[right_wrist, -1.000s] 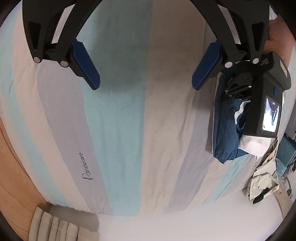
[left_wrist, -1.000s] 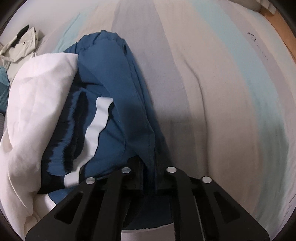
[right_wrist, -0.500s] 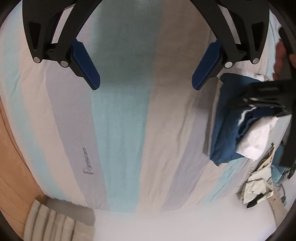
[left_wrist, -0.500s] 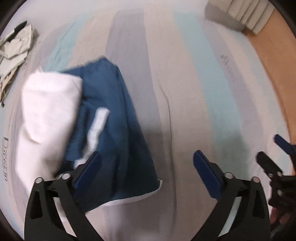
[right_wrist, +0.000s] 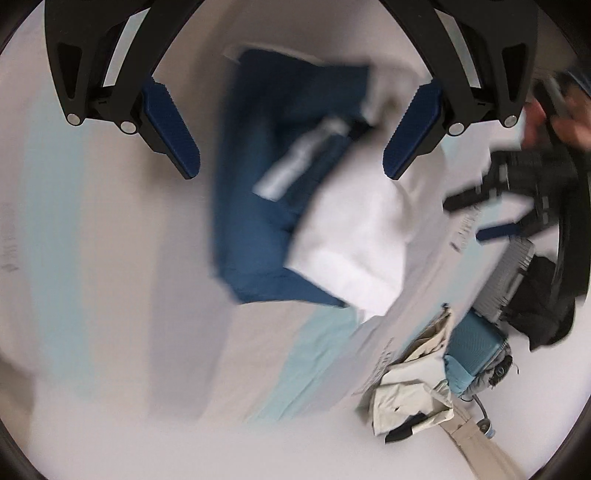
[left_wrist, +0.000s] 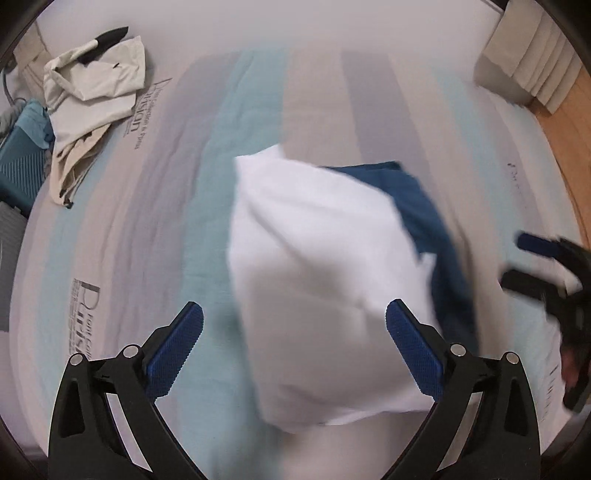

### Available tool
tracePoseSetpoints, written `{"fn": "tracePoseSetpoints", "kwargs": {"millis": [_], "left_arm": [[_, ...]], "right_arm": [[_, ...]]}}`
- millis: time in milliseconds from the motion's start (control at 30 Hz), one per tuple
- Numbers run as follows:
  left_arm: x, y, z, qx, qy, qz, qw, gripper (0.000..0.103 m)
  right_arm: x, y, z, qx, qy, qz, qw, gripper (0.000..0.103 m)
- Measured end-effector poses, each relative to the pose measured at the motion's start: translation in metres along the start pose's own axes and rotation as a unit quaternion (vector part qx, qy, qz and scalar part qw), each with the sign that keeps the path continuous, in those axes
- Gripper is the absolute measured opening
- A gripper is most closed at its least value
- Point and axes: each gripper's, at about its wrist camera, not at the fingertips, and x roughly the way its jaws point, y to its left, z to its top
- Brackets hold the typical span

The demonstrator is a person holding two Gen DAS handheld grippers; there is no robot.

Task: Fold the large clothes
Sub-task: 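Open the left tool and release the bundle, white lining up, then grasp the white-lined bundle with the right tool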

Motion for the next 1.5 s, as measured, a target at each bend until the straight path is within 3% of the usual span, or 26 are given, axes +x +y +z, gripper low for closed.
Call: {"fn": "tracePoseSetpoints", "kwargs": {"millis": [233, 400, 633, 733, 800, 1100, 1367, 1500], "left_arm": [[0.043, 0.039, -0.033, 0.006, 0.034, -0.039, 0.9987, 0.097], [0.060, 0.048, -0.053, 0.002, 0.043, -0.078, 0.9960, 0.097], [0.068, 0.047, -0.061, 0.007, 0.044, -0.101, 0.9939, 0.097], [0.070, 0.040, -0.063, 0.013, 0.046, -0.103, 0.9935, 0.097], [0.070, 0.037, -0.063, 0.013, 0.047, -0.105, 0.9933, 0.097], [0.057, 0.006, -0.056, 0.040, 0.036, -0.121, 0.9912, 0.097], [0.038, -0.009, -0.042, 0.044, 0.018, -0.136, 0.9896, 0.097], [0.039, 0.004, -0.031, 0.037, 0.004, -0.116, 0.9926, 0.097]], "right_arm": [[0.086, -0.002, 0.034, 0.079, 0.070, 0.029, 0.994, 0.095], [0.111, -0.009, 0.037, 0.126, 0.079, 0.055, 0.987, 0.092], [0.123, -0.004, 0.047, 0.140, 0.080, 0.089, 0.983, 0.055], [0.125, -0.004, 0.050, 0.138, 0.087, 0.088, 0.983, 0.015], [0.119, -0.005, 0.051, 0.133, 0.084, 0.083, 0.984, 0.005], [0.069, -0.009, 0.073, 0.087, 0.039, 0.046, 0.994, 0.001], [0.048, -0.036, 0.086, 0.065, 0.019, -0.037, 0.997, 0.001], [0.063, -0.059, 0.087, 0.068, 0.035, -0.086, 0.993, 0.001]]}}
